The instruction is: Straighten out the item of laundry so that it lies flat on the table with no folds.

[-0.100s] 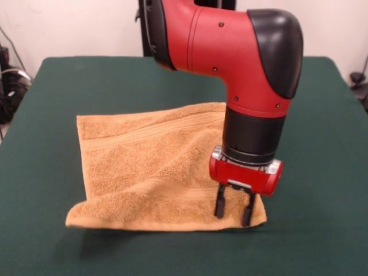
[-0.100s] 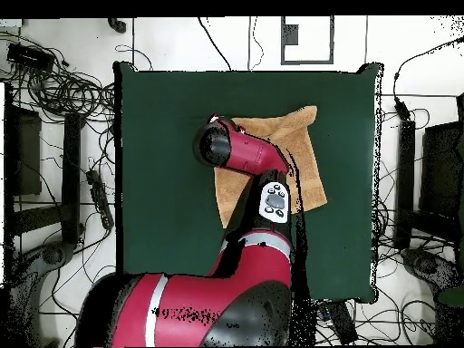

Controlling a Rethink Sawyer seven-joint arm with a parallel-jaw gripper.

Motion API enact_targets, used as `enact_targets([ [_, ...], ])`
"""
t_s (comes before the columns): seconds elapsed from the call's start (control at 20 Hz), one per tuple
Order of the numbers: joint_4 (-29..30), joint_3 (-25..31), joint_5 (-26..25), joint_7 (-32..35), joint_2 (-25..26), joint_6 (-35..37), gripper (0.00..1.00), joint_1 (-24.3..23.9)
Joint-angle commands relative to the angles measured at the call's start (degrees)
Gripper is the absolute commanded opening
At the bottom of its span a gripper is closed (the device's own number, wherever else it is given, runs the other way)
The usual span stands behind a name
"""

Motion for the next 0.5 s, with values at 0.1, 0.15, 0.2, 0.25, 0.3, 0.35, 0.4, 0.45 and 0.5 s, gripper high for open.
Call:
enact_targets([
  [0.1, 0.0, 6.1, 1.6, 9.9, 5.8, -1.2, 0.00, 0.0],
  [0.15, 0.0, 6.3, 1.5, 9.9, 5.8, -1.2, 0.00, -0.1],
  [0.2, 0.1, 6.7, 1.4, 9.6, 5.7, -1.2, 0.00, -0.3],
  [0.25, 0.3, 7.3, 1.1, 9.2, 5.5, -1.2, 0.00, -0.7],
  [0.3, 0.5, 7.7, 1.0, 8.9, 5.4, -1.2, 0.00, -1.0],
  [0.35, 0.7, 8.0, 0.9, 8.7, 5.2, -1.1, 0.00, -1.3],
  [0.4, 1.1, 8.3, 0.8, 8.7, 5.0, -1.2, 0.00, -1.4],
  [0.45, 1.3, 8.5, 0.8, 8.7, 4.9, -1.2, 0.00, -1.5],
  [0.5, 1.7, 8.7, 0.8, 8.7, 4.7, -1.4, 0.00, -1.5],
])
